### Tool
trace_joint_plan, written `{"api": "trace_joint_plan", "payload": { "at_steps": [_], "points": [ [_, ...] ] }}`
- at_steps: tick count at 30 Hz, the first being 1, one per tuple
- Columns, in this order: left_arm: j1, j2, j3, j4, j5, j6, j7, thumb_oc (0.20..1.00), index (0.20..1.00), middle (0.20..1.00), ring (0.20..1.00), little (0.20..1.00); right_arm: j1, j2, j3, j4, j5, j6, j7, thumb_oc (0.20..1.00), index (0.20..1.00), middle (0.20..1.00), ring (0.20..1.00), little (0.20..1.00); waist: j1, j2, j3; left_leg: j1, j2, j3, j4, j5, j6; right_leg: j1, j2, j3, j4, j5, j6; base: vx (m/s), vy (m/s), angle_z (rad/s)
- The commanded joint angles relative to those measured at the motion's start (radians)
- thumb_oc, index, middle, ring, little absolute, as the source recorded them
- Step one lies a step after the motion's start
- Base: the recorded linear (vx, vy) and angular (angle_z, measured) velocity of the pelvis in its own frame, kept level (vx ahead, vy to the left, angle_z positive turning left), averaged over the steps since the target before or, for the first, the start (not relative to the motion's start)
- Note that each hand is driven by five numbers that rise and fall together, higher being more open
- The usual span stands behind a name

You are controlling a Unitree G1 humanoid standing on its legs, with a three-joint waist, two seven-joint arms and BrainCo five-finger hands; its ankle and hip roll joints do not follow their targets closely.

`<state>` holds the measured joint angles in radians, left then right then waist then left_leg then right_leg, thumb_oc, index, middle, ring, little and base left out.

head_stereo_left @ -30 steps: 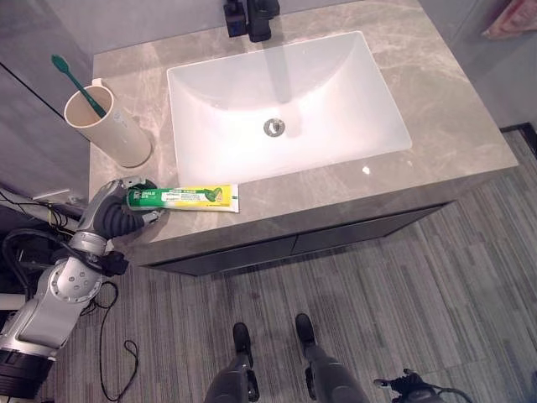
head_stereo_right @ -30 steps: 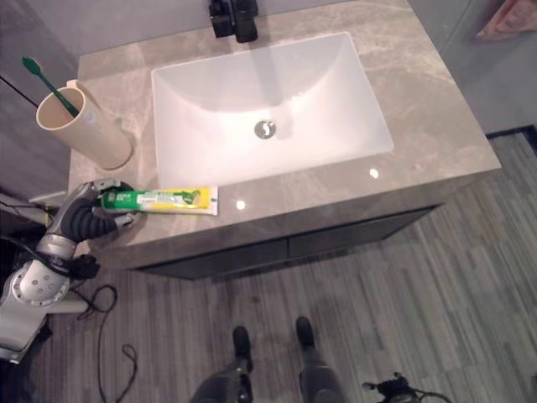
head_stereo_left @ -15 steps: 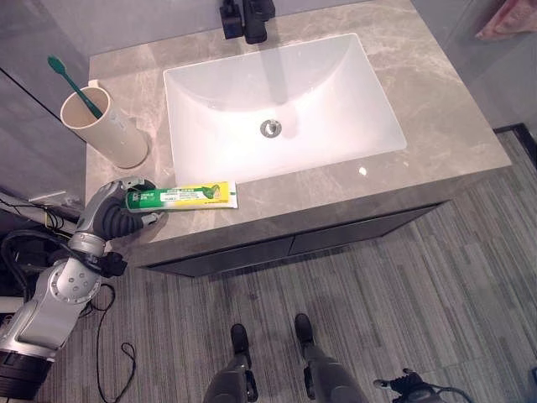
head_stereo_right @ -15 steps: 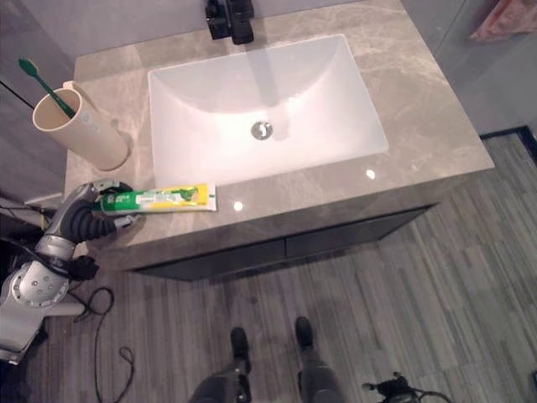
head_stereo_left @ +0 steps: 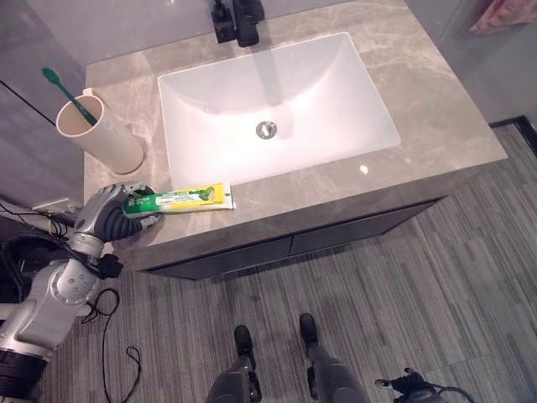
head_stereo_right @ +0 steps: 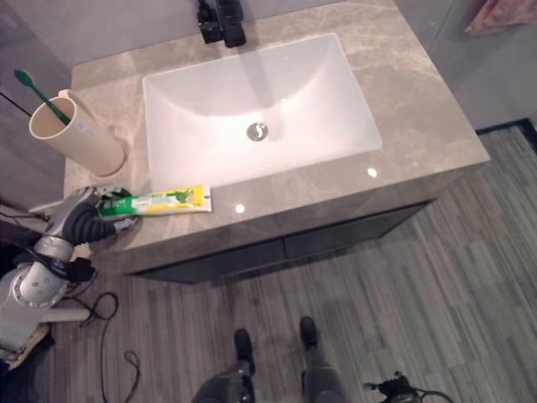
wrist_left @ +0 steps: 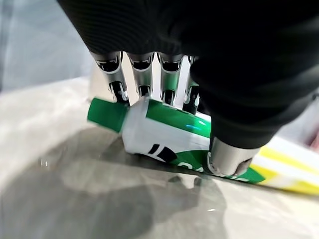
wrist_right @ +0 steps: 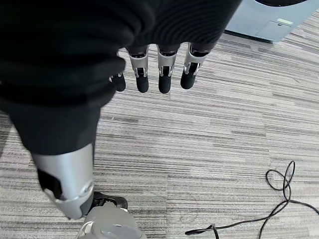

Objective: Put brush and paste in cup on sink, flatten towel.

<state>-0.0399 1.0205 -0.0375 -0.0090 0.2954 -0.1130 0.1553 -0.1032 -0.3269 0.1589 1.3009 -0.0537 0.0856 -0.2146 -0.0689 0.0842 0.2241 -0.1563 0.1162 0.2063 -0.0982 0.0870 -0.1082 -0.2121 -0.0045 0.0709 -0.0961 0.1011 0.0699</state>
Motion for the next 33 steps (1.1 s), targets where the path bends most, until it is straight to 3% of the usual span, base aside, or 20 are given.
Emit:
{"api": "trace_joint_plan", "payload": {
  "at_steps": [1,6,11,22,27,33],
  "points": [
    [0.057,0.005,-0.163,0.132,0.19,0.024,-0.024,0.2,0.2,0.2,0.2,0.2,0.003,-0.01,0.039,-0.004,-0.011,0.003,-0.022,1.0,1.0,1.0,1.0,1.0,-0.018,-0.034,-0.012,0.088,0.05,-0.017,0.011,-0.062,-0.077,-0.036,-0.088,-0.079,0.009,0.016,0.132,0.02,0.01,-0.07],
    [0.053,0.039,-0.223,0.176,0.341,0.018,-0.035,0.2,0.2,0.2,0.2,0.2,-0.003,-0.011,0.043,0.0,-0.011,-0.001,-0.027,1.0,1.0,1.0,1.0,1.0,-0.022,-0.037,-0.018,0.103,0.05,-0.002,0.011,-0.071,-0.075,-0.032,-0.086,-0.069,0.009,0.016,0.134,0.01,0.017,-0.11],
    [0.055,0.054,-0.254,0.185,0.394,0.004,-0.048,0.2,0.2,0.2,0.2,0.2,0.007,-0.023,0.027,0.006,-0.016,-0.003,-0.026,1.0,1.0,1.0,1.0,1.0,-0.022,-0.035,-0.028,0.119,0.047,0.01,0.011,-0.08,-0.072,-0.027,-0.086,-0.059,0.009,0.016,0.136,0.0,0.023,-0.04],
    [0.119,0.057,-0.109,0.123,0.373,0.017,-0.012,0.2,0.2,0.2,0.2,0.2,0.063,-0.031,-0.104,0.043,0.074,0.003,-0.022,1.0,1.0,1.0,1.0,1.0,-0.022,-0.062,-0.095,0.172,0.052,0.012,0.011,-0.099,-0.071,0.032,-0.088,-0.067,0.009,0.009,0.14,0.01,0.007,-0.09],
    [0.081,0.059,0.009,-0.001,0.354,0.025,0.04,0.2,0.2,0.2,0.2,0.2,0.093,-0.071,-0.289,0.078,0.283,-0.006,-0.03,1.0,1.0,1.0,1.0,1.0,-0.027,-0.091,-0.145,0.203,0.06,-0.002,0.011,-0.112,-0.072,0.08,-0.089,-0.087,0.009,0.001,0.146,-0.01,0.003,0.04],
    [-0.009,0.066,0.093,-0.111,0.314,0.026,0.105,0.2,0.2,0.2,0.2,0.2,0.096,-0.14,-0.404,0.036,0.445,-0.033,-0.06,1.0,1.0,1.0,1.0,1.0,-0.038,-0.111,-0.185,0.229,0.064,-0.004,0.011,-0.123,-0.073,0.111,-0.092,-0.098,0.009,0.003,0.154,-0.03,0.022,0.12]
  ]
}}
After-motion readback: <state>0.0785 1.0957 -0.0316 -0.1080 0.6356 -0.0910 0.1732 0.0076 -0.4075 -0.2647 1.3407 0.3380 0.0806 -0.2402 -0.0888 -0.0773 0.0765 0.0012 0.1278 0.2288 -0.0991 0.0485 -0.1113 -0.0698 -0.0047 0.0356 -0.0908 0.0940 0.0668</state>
